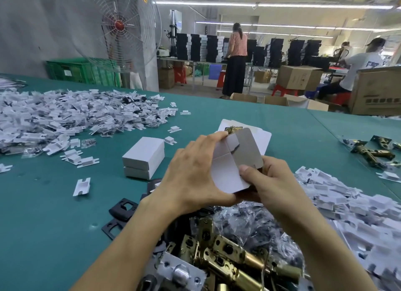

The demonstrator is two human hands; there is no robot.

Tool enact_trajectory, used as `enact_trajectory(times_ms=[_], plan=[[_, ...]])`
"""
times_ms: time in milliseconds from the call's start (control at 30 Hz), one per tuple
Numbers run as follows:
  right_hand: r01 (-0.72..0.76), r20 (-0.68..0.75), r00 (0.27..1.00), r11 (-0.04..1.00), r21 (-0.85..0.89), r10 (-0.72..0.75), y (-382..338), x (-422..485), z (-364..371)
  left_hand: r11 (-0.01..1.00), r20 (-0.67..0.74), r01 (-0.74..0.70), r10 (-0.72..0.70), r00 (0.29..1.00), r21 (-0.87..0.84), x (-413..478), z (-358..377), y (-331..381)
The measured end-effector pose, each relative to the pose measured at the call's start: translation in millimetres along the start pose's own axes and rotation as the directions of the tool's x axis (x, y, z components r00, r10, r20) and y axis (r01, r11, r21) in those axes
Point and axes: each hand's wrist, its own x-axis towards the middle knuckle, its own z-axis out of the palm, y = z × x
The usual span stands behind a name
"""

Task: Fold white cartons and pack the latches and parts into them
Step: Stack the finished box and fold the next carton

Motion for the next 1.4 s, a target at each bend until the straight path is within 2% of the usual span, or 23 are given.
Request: enact_trajectory(times_ms=[100, 233, 333, 500, 700, 767, 867, 1033, 1167, 1267, 1400], plan=[[-0.015, 0.001, 1.0, 1.0, 0.028, 0.015, -1.0, -0.2, -1.1, 1.0, 0.029, -0.018, 0.018, 0.999, -0.002, -0.6, -1.7, -0.4], [-0.097, 0.062, 0.995, 0.959, 0.267, 0.083, -4.3, 1.7, -7.8, 0.996, 0.092, -0.035, 0.042, 0.995, -0.077, 0.1, -7.5, -2.1], [-0.087, 0.104, 0.993, 0.94, 0.329, 0.056, -1.4, 2.5, -9.0, 0.991, 0.131, -0.03, 0.047, 0.99, -0.13, -0.9, -7.1, -1.5], [-0.047, 0.054, 0.998, 0.976, 0.214, 0.036, 3.3, 1.6, -7.2, 0.979, 0.151, 0.017, 0.014, 0.988, -0.203, -3.0, -2.6, 3.2], [0.03, -0.11, 0.993, 0.998, -0.047, -0.035, 4.3, -1.2, -5.6, 0.987, 0.073, -0.09, 0.1, 0.992, -0.133, 0.6, -2.0, 6.8], [0.065, -0.227, 0.971, 0.996, -0.055, -0.076, 1.5, -2.4, -3.5, 0.987, 0.031, -0.116, 0.12, 0.992, -0.111, 0.9, -2.9, 5.8], [0.213, -0.353, 0.912, 0.977, -0.03, -0.21, -4.5, -4.9, -3.3, 0.974, -0.068, -0.098, 0.086, 0.994, -0.204, 1.5, -6.1, 2.8], [0.387, -0.281, 0.886, 0.922, 0.007, -0.37, -12.3, -8.3, -0.5, 0.96, -0.25, -0.064, -0.006, 0.968, -0.272, 3.4, -3.3, -3.4], [0.376, -0.225, 0.899, 0.925, -0.049, -0.377, -9.4, -8.4, 1.6, 0.961, -0.308, -0.042, -0.046, 0.95, -0.274, 4.9, -1.4, -4.2], [0.344, -0.107, 0.928, 0.93, -0.127, -0.358, -5.5, -7.1, 5.0, 0.955, -0.273, -0.008, -0.077, 0.959, -0.297, 4.2, -0.3, -4.5], [0.286, 0.079, 0.958, 0.892, -0.351, -0.276, 0.4, -4.2, 7.7, 0.993, -0.133, 0.041, -0.055, 0.99, -0.108, 1.5, 2.7, -5.9]])
